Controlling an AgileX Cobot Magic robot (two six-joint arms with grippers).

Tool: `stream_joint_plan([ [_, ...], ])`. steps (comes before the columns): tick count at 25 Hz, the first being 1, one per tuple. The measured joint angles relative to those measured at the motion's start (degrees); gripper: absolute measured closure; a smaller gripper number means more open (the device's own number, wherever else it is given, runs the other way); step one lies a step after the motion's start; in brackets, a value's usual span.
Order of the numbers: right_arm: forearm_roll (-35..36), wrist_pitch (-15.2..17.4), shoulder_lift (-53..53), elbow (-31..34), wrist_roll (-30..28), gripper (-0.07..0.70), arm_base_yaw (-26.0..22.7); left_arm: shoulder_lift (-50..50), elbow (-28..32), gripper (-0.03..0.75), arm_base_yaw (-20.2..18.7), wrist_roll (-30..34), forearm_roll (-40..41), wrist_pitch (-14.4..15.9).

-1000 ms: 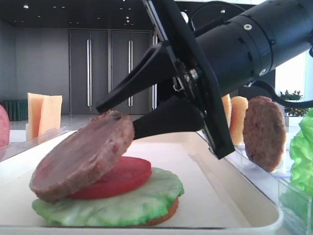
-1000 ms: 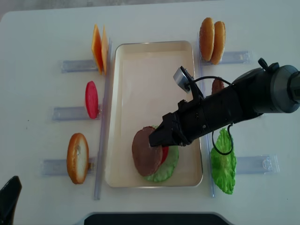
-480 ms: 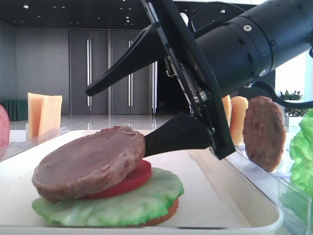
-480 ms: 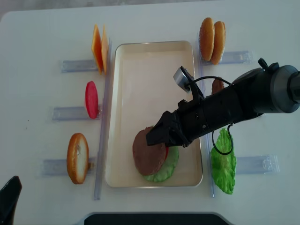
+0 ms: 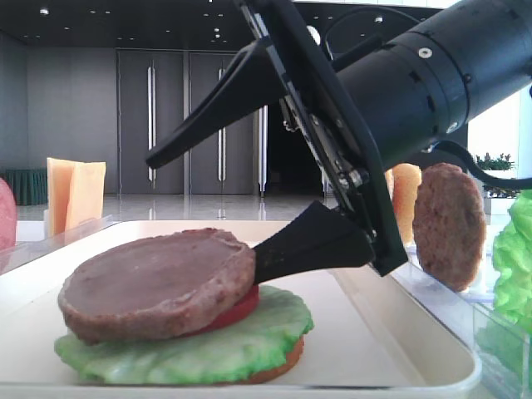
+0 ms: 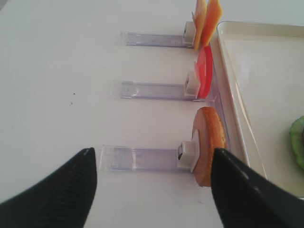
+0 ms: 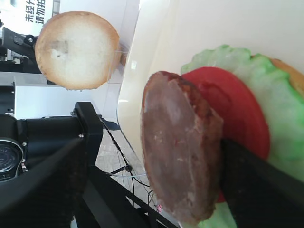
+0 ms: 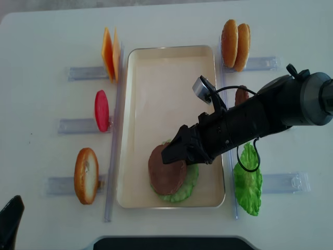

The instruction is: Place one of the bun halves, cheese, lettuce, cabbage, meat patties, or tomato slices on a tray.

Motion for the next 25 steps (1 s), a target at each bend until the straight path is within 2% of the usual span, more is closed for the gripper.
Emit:
stream_joint_plan([
  [8,-0.4,-0.4,-0.3,0.0,0.2,0.091,0.0,0.0,0.0,0.142,0.0,0.0,0.0,0.0],
  [13,-2.9,-4.5,-3.9,0.0,0.8,0.090,0.0,0.0,0.0,0.142,0.0,0.0,0.0,0.0],
  [17,-7.2,-6.9,-6.8,-0.2,3.6,0.090,0.0,0.0,0.0,0.142,0.0,0.0,0.0,0.0],
  [22,-11.5,-7.3,-8.3,-1.8,7.4,0.090,0.0,0.0,0.0,0.142,0.0,0.0,0.0,0.0],
  [25,-16.9,-7.4,-9.4,-4.2,11.7,0.090,0.0,0.0,0.0,0.142,0.0,0.0,0.0,0.0],
])
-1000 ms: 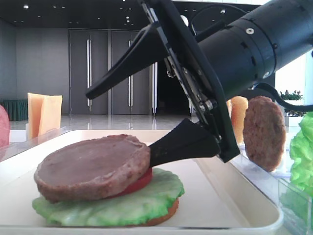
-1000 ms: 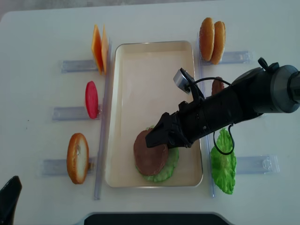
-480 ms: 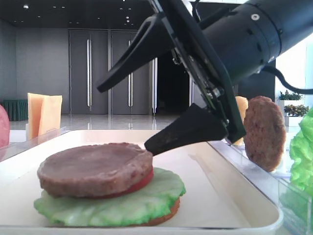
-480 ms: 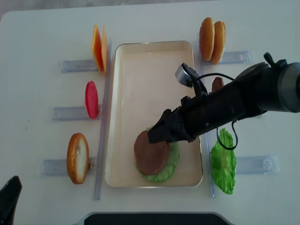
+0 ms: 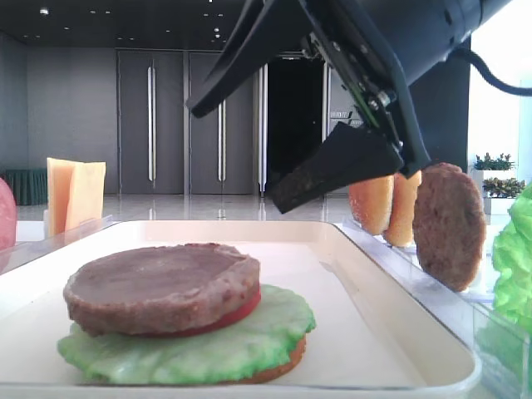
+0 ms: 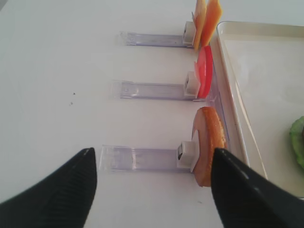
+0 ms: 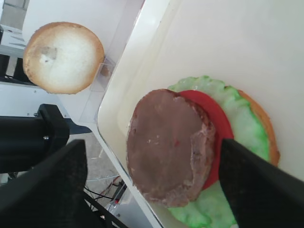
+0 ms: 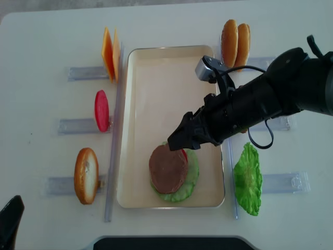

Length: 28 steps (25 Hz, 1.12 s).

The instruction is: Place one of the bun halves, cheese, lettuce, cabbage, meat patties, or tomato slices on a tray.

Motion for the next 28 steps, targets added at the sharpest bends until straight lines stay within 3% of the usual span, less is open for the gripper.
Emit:
stream_joint_plan([
  [7,-20.9,0.6,-2.8,-9.0,17.1,0.090,0.0,0.0,0.0,0.142,0.0,0.0,0.0,0.0],
  [14,-45.5,4.6,-3.2,-20.0,37.1,0.090,0.0,0.0,0.0,0.142,0.0,0.0,0.0,0.0],
  [20,-66.6,10.6,-3.2,-32.0,53.3,0.090,0.0,0.0,0.0,0.142,0.0,0.0,0.0,0.0],
  [23,-71.9,14.2,-3.2,-36.7,56.3,0.090,0.0,0.0,0.0,0.142,0.0,0.0,0.0,0.0],
  [28,-72.3,17.4,-3.2,-38.5,57.6,0.090,-2.7,0.0,0.0,0.142,0.0,0.0,0.0,0.0],
])
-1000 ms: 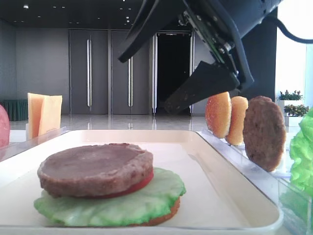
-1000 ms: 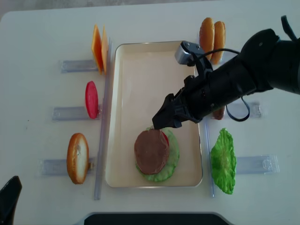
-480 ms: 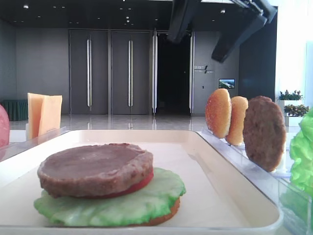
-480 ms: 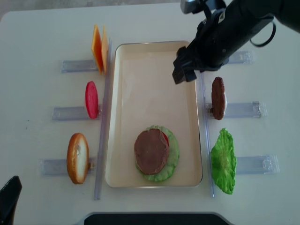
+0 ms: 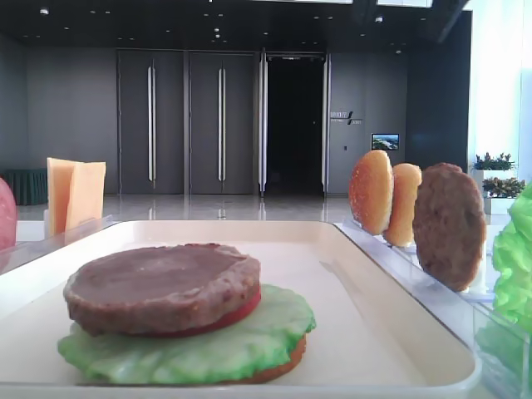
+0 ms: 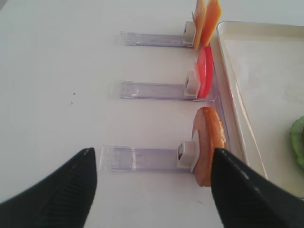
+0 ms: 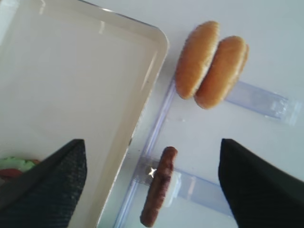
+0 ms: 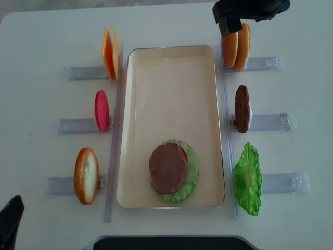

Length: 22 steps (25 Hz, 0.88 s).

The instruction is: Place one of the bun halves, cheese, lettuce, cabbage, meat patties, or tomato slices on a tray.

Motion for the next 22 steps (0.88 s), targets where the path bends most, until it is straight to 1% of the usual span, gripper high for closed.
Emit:
stream_joint_plan([
  [4,0.0,3.0,0.0,-0.2,0.2,0.090,-5.6,0.0,0.0,0.142,0.0,0.0,0.0,0.0],
  [6,-0.1,4.2,0.0,-0.2,0.2,0.090,-9.2,0.0,0.0,0.142,0.0,0.0,0.0,0.0],
  [13,-1.3,6.2,0.0,-0.2,0.2,0.090,-21.3,0.0,0.0,0.142,0.0,0.0,0.0,0.0],
  [17,-1.3,6.6,0.0,-0.2,0.2,0.090,-25.9,0.0,0.0,0.142,0.0,0.0,0.0,0.0],
  [22,-1.3,6.6,0.0,-0.2,0.1,0.090,-29.1,0.0,0.0,0.142,0.0,0.0,0.0,0.0],
])
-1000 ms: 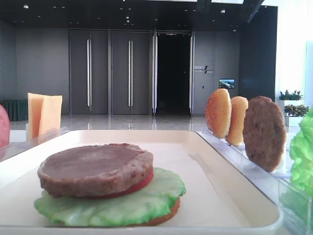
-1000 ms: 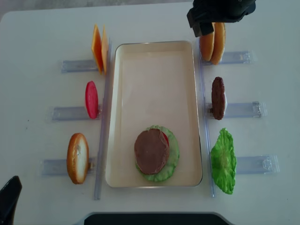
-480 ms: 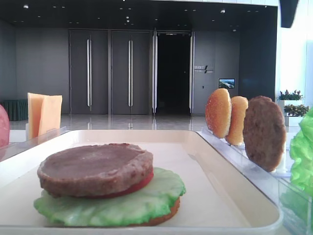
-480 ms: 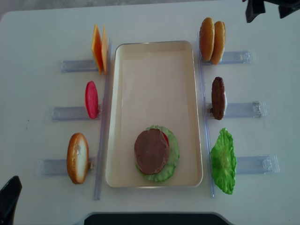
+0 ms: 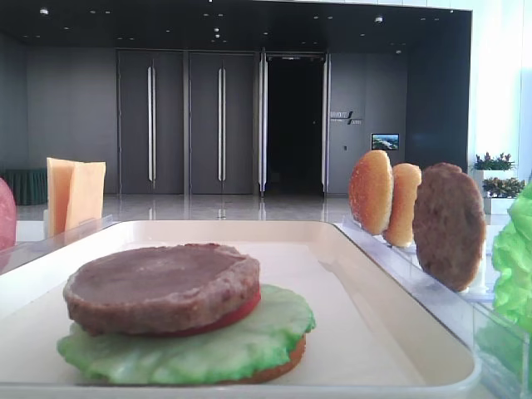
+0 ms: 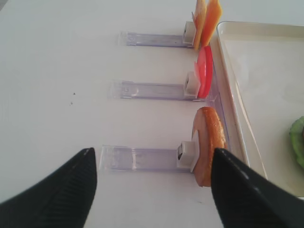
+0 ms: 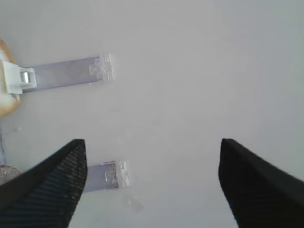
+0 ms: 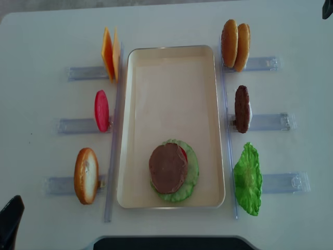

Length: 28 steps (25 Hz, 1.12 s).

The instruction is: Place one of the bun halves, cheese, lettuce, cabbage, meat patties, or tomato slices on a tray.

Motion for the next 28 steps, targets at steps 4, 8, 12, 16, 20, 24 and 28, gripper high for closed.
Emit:
stream_joint_plan([
  [4,0.1,0.0,-0.1,0.0,0.0,0.090,-0.2,0.0,0.0,0.142,0.0,0.0,0.0,0.0],
  [8,-0.6,0.1,-2.0,0.0,0.0,0.090,1.0,0.0,0.0,0.142,0.0,0.0,0.0,0.0],
  [12,-2.4,0.1,-6.4,0.0,0.0,0.090,3.0,0.0,0.0,0.142,0.0,0.0,0.0,0.0],
  [16,-4.0,0.2,-12.1,0.0,-0.1,0.090,5.1,0.0,0.0,0.142,0.0,0.0,0.0,0.0],
  [20,-4.1,0.2,-18.6,0.1,-0.1,0.090,6.6,0.0,0.0,0.142,0.0,0.0,0.0,0.0],
  [24,-4.1,0.3,-26.0,1.6,-0.1,0.090,8.2,0.0,0.0,0.142,0.0,0.0,0.0,0.0],
  [28,-4.1,0.3,-32.6,4.2,-0.2,0.090,8.9,0.0,0.0,0.142,0.0,0.0,0.0,0.0],
])
